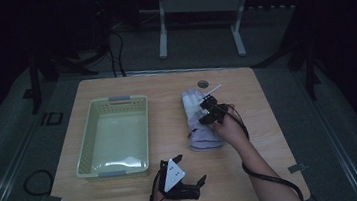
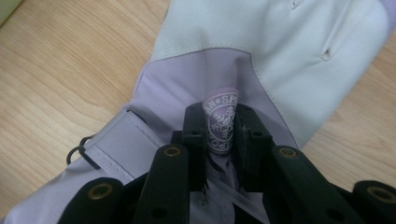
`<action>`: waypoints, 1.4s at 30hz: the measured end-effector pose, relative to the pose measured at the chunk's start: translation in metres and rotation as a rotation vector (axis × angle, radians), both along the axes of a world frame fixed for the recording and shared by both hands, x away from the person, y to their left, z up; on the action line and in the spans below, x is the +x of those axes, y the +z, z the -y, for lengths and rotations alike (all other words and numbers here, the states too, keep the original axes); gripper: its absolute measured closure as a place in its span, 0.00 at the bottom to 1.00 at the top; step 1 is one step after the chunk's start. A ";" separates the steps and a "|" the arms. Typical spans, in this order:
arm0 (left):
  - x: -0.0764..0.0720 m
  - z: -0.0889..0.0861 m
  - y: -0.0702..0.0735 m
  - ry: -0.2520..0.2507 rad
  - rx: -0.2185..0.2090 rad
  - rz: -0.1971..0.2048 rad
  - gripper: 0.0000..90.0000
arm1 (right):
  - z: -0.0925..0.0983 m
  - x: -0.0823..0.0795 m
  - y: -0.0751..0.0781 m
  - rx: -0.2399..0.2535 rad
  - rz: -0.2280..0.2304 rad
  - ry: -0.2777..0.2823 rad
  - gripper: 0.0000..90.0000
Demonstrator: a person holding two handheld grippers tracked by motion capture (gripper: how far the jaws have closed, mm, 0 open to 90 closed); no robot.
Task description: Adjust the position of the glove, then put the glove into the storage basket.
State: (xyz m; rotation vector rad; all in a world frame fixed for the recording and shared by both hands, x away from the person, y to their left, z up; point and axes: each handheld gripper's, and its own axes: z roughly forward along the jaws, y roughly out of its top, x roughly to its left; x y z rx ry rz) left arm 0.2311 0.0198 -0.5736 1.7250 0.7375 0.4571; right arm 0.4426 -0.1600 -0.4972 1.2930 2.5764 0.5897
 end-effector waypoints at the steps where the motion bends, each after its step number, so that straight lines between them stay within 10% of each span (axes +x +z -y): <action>1: 0.000 0.000 0.000 0.000 0.000 0.000 0.00 | 0.002 0.001 0.001 -0.023 0.010 0.002 0.85; 12: 0.001 0.000 0.000 0.002 0.001 -0.004 0.00 | 0.011 0.001 0.000 0.001 0.017 -0.015 0.78; 26: 0.001 0.000 0.000 -0.005 0.002 -0.013 0.00 | 0.024 -0.005 0.020 0.165 0.050 -0.020 0.27; 34: 0.004 0.001 0.000 -0.032 0.013 -0.032 0.00 | 0.040 -0.014 0.027 0.209 0.121 0.016 0.16; 42: 0.019 0.003 0.002 -0.079 0.032 -0.167 0.00 | 0.065 -0.032 0.025 0.221 0.234 0.155 0.15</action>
